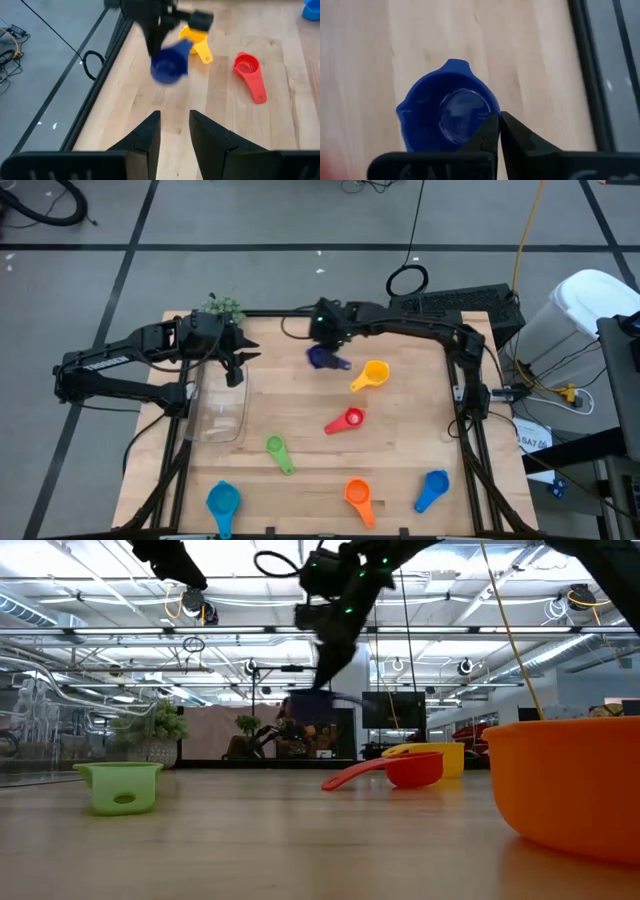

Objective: Nest measuring cups in basket
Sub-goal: Stack the dark blue measuring cup on top of the yellow measuring cup

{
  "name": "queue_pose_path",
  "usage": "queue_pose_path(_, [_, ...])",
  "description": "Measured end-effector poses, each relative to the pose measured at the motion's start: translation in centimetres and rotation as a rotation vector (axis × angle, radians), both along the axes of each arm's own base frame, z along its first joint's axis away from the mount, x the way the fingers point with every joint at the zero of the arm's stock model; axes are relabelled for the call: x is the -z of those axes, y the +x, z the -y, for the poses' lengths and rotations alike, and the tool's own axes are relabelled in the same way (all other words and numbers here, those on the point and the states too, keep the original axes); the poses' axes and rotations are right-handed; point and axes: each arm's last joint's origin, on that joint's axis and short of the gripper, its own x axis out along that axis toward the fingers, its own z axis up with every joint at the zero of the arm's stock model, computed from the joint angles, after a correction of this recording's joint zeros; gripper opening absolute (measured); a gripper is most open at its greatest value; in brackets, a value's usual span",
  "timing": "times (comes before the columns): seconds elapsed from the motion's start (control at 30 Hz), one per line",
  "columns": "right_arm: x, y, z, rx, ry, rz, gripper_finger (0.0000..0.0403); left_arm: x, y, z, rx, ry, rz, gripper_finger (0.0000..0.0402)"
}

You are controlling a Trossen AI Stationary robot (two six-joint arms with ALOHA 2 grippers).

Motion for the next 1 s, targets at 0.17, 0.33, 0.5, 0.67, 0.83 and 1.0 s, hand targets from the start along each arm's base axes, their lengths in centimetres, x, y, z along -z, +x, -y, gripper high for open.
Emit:
queue_pose_path(0.17, [-1.2,-3.8,0.1,0.101,0.017,-0.223,0.0,0.0,0.0,0.0,0.004,0.005,-0.002,0.0106])
queue_pose_path(0.33, [-1.6,-5.9,0.2,0.168,0.045,-0.318,0.0,0.0,0.0,0.0,0.004,0.005,-0.001,0.0106])
queue_pose_path(0.5, [0.6,-7.6,-0.6,0.202,0.084,-0.4,0.0,0.0,0.0,0.0,0.004,0.003,-0.005,0.0106])
queue_pose_path(0.67, [2.7,-9.9,-1.5,0.255,0.101,-0.394,0.0,0.1,0.0,0.0,0.004,0.002,-0.011,0.0106])
queue_pose_path(0.83, [4.0,-11.5,-2.3,0.299,0.127,-0.326,0.0,0.0,0.0,0.0,0.009,0.01,-0.009,0.0106])
queue_pose_path(1.0, [5.3,-11.9,-2.6,0.315,0.164,-0.261,0.0,-0.3,0.2,0.0,0.01,0.022,0.03,0.0106])
